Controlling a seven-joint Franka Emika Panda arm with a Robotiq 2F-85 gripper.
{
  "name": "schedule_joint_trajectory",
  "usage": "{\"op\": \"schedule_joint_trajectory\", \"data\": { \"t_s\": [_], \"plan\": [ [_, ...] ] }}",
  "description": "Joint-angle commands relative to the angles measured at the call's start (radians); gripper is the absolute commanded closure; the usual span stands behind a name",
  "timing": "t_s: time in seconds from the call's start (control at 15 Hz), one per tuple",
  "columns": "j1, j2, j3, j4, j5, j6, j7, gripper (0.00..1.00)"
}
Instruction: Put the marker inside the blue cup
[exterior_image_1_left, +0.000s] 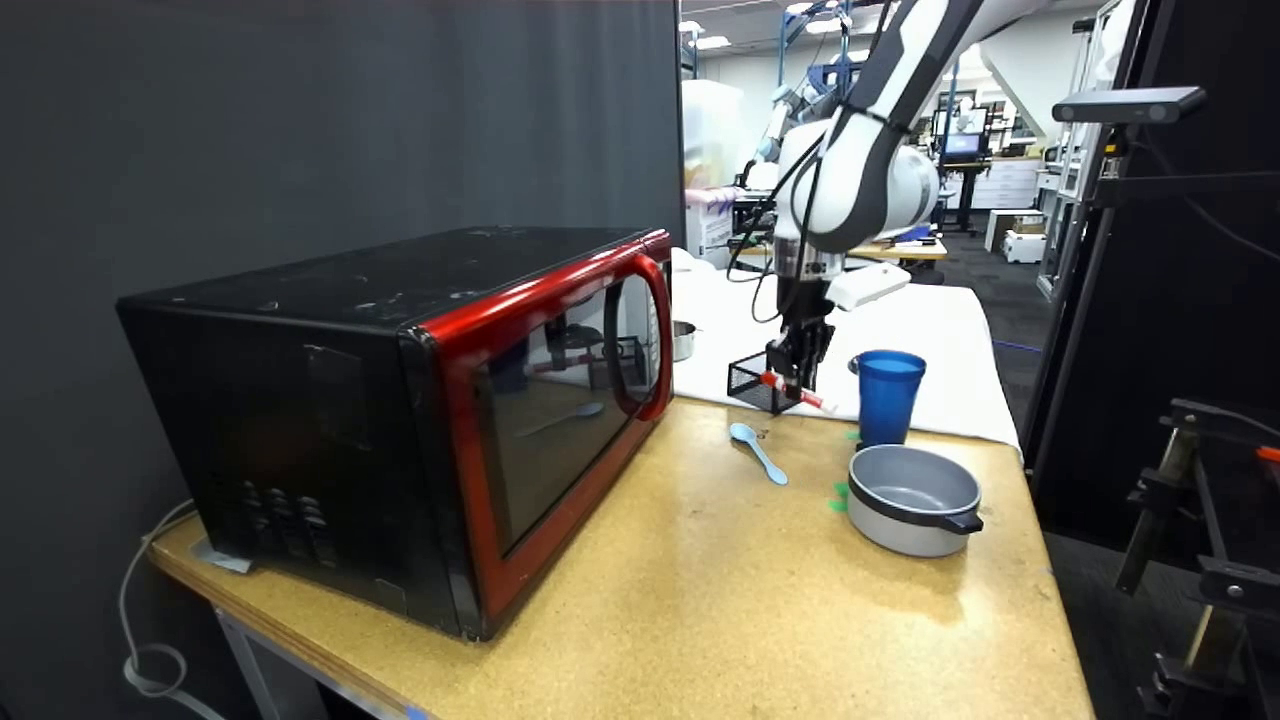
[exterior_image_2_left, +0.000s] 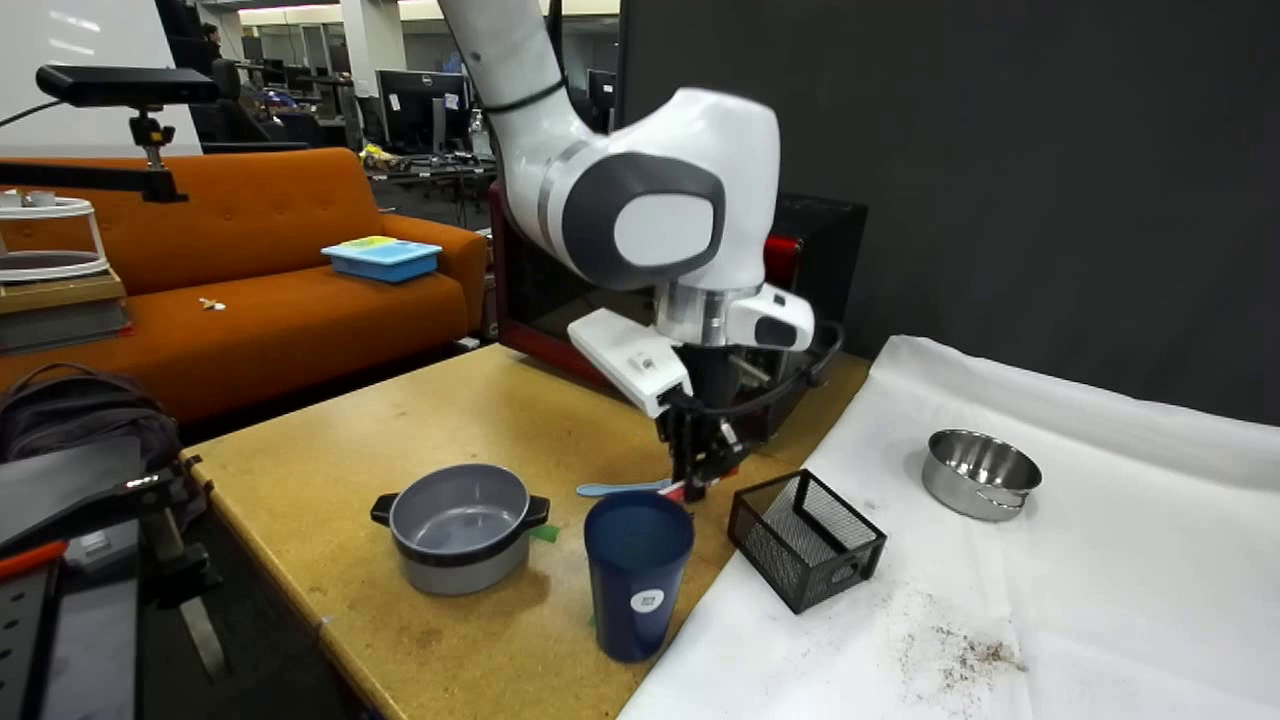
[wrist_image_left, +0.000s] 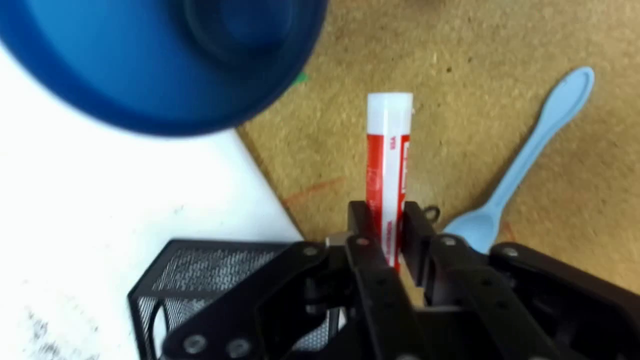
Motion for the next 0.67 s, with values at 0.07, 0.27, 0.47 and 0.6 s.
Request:
{"op": "schedule_joint_trajectory", "data": {
  "t_s": [0.07, 0.27, 0.47, 0.6],
  "plan": [
    [-0.221, -0.26, 0.188, -0.225, 0.1, 0.162, -0.22, 0.95],
    [-0.406, -0.391, 0.376, -0.365, 0.267, 0.284, -0.438, 0.95],
    [-0.589, -0.421, 0.611, -0.416, 0.523, 0.41, -0.682, 0.95],
    [-0.719, -0.384, 0.768, -0.4, 0.653, 0.506, -0.794, 0.95]
  ]
}}
